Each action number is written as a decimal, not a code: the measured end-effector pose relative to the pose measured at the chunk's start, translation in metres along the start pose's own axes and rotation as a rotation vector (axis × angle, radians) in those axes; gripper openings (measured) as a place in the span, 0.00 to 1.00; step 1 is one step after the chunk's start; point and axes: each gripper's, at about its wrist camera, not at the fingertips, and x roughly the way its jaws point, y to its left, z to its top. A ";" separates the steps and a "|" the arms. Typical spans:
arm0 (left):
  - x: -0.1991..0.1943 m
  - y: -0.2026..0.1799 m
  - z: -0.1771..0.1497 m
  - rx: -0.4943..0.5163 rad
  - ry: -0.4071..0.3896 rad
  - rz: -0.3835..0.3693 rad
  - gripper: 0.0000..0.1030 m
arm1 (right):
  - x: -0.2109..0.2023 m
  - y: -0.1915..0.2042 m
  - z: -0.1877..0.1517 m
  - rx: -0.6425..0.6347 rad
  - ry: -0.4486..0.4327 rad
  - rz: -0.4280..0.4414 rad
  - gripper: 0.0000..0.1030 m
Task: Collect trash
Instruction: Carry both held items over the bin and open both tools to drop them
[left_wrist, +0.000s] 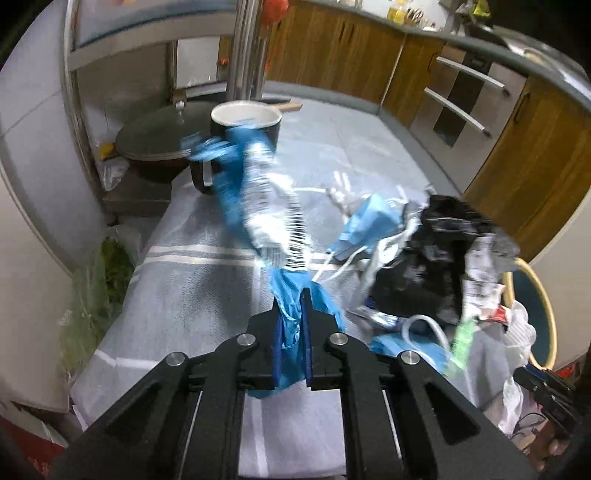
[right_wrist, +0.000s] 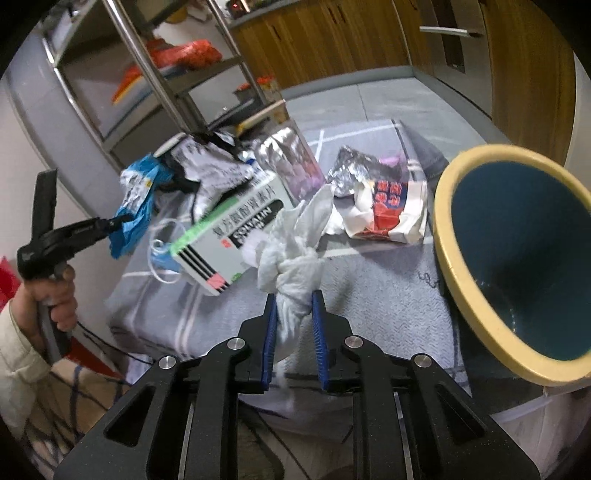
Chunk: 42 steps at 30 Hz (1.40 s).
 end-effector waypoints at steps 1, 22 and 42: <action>-0.007 -0.003 -0.001 0.000 -0.011 -0.010 0.07 | -0.003 0.000 0.001 -0.004 -0.007 0.003 0.19; -0.098 -0.123 -0.011 0.226 -0.230 -0.246 0.07 | -0.085 -0.021 -0.001 -0.030 -0.172 -0.095 0.19; -0.046 -0.292 -0.044 0.538 -0.080 -0.453 0.07 | -0.119 -0.108 -0.001 0.094 -0.242 -0.272 0.19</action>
